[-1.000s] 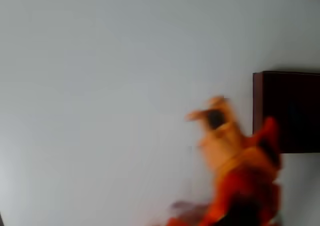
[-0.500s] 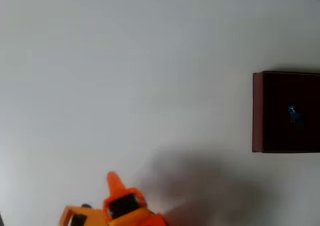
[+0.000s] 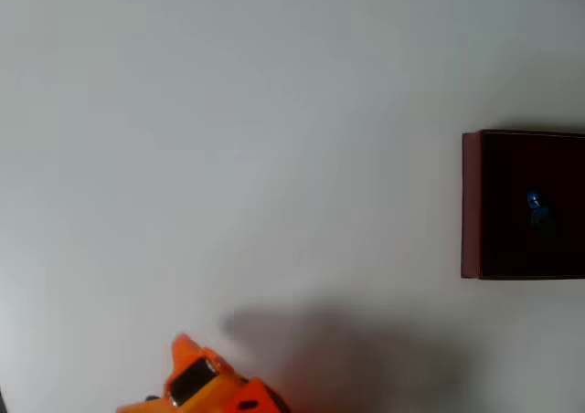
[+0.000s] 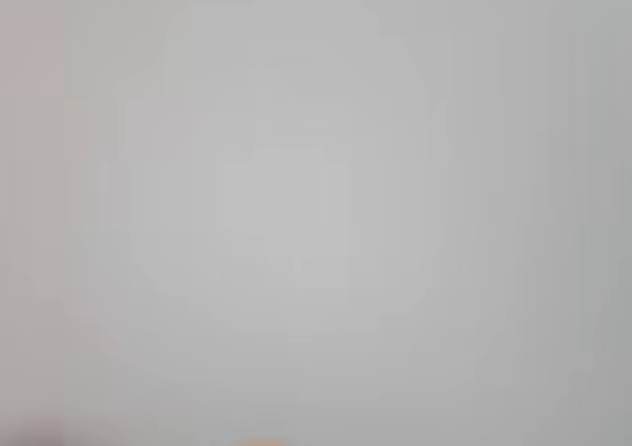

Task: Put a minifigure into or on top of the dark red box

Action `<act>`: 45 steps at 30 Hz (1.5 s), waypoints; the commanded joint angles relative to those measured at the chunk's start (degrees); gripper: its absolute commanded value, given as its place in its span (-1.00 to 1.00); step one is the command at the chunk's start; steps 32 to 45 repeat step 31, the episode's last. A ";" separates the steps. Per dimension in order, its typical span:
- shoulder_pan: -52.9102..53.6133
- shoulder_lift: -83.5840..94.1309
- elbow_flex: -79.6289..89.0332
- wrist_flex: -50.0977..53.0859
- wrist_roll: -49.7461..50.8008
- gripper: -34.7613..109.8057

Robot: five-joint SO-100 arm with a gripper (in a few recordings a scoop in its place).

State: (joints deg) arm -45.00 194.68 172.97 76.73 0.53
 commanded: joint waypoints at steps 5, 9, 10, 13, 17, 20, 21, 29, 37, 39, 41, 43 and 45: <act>-2.46 0.79 0.09 1.23 -1.05 -0.47; -1.49 0.79 0.09 1.14 1.58 -0.48; -1.49 0.79 0.09 1.14 2.02 -0.48; -1.49 0.79 0.09 1.14 2.72 -0.50; -1.49 0.79 0.09 1.14 2.72 -0.50; -1.49 0.79 0.09 1.14 2.72 -0.51; -1.49 0.79 0.09 1.14 2.72 -0.51; -1.49 0.79 0.09 1.14 2.72 -0.51; -1.49 0.79 0.09 1.14 2.72 -0.51; -1.49 0.79 0.09 1.14 2.72 -0.51; -1.49 0.79 0.09 1.14 2.72 -0.51; -1.49 0.79 0.09 1.14 2.72 -0.51; -1.49 0.79 0.09 1.14 2.72 -0.51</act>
